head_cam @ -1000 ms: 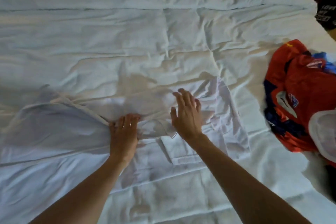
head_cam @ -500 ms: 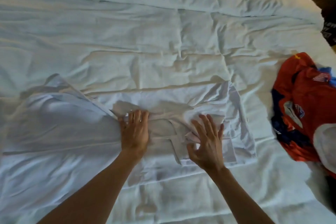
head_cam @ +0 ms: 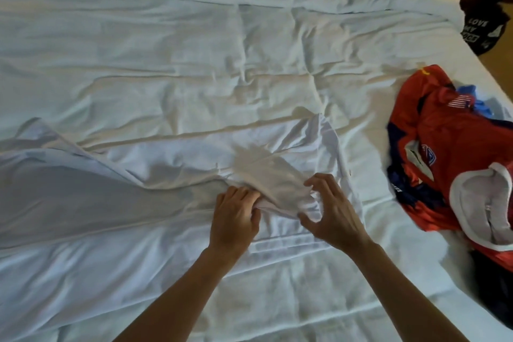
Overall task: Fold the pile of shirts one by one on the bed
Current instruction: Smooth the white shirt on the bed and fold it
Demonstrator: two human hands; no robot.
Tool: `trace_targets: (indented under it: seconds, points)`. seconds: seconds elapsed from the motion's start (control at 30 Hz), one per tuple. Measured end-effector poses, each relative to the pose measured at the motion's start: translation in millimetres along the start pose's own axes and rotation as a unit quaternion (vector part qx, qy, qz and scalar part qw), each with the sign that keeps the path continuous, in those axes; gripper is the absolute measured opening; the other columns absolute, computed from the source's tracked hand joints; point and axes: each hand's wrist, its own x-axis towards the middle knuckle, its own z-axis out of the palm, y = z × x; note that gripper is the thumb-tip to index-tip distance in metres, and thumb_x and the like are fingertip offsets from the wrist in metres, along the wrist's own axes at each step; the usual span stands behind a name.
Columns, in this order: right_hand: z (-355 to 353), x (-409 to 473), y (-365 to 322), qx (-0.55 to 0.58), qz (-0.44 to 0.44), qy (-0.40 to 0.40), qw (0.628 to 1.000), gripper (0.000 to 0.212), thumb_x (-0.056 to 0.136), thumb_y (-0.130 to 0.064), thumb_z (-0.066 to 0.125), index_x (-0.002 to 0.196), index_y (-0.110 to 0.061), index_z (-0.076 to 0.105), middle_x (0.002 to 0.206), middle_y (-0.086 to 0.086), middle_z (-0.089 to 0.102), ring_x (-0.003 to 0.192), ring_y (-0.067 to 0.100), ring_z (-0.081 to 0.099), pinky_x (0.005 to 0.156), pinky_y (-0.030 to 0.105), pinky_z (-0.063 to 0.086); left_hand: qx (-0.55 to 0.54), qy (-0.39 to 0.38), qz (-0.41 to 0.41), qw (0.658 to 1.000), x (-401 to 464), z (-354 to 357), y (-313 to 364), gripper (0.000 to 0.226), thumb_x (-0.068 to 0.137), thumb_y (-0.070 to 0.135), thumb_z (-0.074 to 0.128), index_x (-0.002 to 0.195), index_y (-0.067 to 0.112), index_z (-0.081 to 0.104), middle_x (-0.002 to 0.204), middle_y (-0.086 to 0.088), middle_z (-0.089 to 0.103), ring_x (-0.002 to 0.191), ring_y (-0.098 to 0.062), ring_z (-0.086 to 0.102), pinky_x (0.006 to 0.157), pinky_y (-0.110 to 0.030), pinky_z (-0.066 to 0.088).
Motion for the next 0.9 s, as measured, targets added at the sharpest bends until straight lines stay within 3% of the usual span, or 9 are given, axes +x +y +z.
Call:
trace_targets:
  seconds: [0.17,0.3,0.4,0.47,0.53,0.63,0.7,0.8,0.9]
  points:
    - [5,-6,8,-0.047,-0.018,0.020,0.999,0.018,0.074,-0.007,0.077,0.084,-0.014,0.064,0.100,-0.001,0.060,0.091,0.021,0.057,0.065,0.037,0.056,0.031,-0.013,0.005,0.999,-4,-7,1,0.018,0.064,0.015,0.061,0.078,0.018,0.072,0.084,0.006,0.064,0.086,-0.023,0.059,0.078,-0.034,0.038]
    - [-12,2,6,-0.026,0.004,0.070,0.997,0.009,0.079,-0.008,0.069,0.084,-0.015,0.068,0.102,-0.002,0.062,0.094,0.023,0.057,0.071,0.031,0.052,-0.048,0.025,0.040,0.998,-1,-20,1,0.018,0.074,0.020,0.055,0.077,0.016,0.072,0.080,0.010,0.067,0.084,-0.012,0.059,0.080,-0.026,0.045]
    - [-32,24,3,0.052,-0.039,0.050,0.997,0.006,0.076,-0.016,0.060,0.079,-0.012,0.065,0.100,-0.001,0.064,0.094,0.023,0.059,0.079,0.030,0.048,-0.151,0.035,0.019,0.988,12,-37,2,0.019,0.075,0.024,0.056,0.081,0.018,0.073,0.077,0.014,0.068,0.074,-0.002,0.061,0.072,-0.018,0.048]
    - [-40,52,3,0.139,-0.026,0.005,0.990,0.016,0.076,-0.025,0.058,0.074,-0.011,0.066,0.091,0.002,0.070,0.089,0.018,0.064,0.079,0.028,0.048,-0.215,0.059,-0.040,0.974,27,-46,3,0.016,0.076,0.025,0.059,0.078,0.018,0.074,0.071,0.019,0.068,0.068,0.003,0.062,0.068,-0.013,0.047]
    - [-39,89,1,0.218,0.096,-0.033,0.971,0.029,0.081,-0.031,0.055,0.076,-0.006,0.068,0.078,0.008,0.069,0.074,0.013,0.061,0.069,0.028,0.044,-0.267,0.075,-0.157,0.948,49,-45,-1,0.012,0.081,0.019,0.065,0.073,0.025,0.072,0.062,0.022,0.065,0.060,0.007,0.058,0.063,-0.013,0.044]
    - [-30,132,0,0.346,0.300,-0.104,0.883,0.032,0.097,-0.033,0.048,0.081,-0.009,0.061,0.071,0.008,0.055,0.067,0.017,0.049,0.060,0.029,0.038,-0.360,0.062,-0.358,0.859,74,-35,-10,0.017,0.084,0.020,0.073,0.068,0.025,0.072,0.059,0.009,0.063,0.058,-0.007,0.056,0.061,-0.029,0.046]
    - [-30,141,1,0.399,0.361,-0.114,0.835,0.036,0.100,-0.043,0.044,0.084,-0.015,0.062,0.075,0.003,0.060,0.066,0.017,0.053,0.061,0.028,0.040,-0.365,0.063,-0.409,0.834,79,-29,-14,0.013,0.081,0.034,0.078,0.071,0.028,0.072,0.063,0.007,0.065,0.065,-0.013,0.058,0.060,-0.030,0.048]
    - [-32,138,5,0.400,0.359,-0.107,0.836,0.025,0.094,-0.036,0.054,0.090,-0.014,0.068,0.087,0.005,0.068,0.074,0.021,0.060,0.070,0.030,0.045,-0.315,0.081,-0.383,0.865,76,-26,-15,0.023,0.071,0.051,0.080,0.075,0.028,0.075,0.067,0.009,0.069,0.069,-0.016,0.064,0.067,-0.036,0.054]
    - [-29,128,10,0.287,0.322,-0.118,0.895,0.018,0.085,-0.024,0.072,0.101,-0.017,0.070,0.088,-0.003,0.069,0.079,0.014,0.064,0.071,0.019,0.046,-0.227,0.066,-0.352,0.905,67,-27,-14,0.021,0.073,0.043,0.078,0.080,0.024,0.076,0.070,0.008,0.070,0.075,-0.018,0.068,0.068,-0.029,0.052]
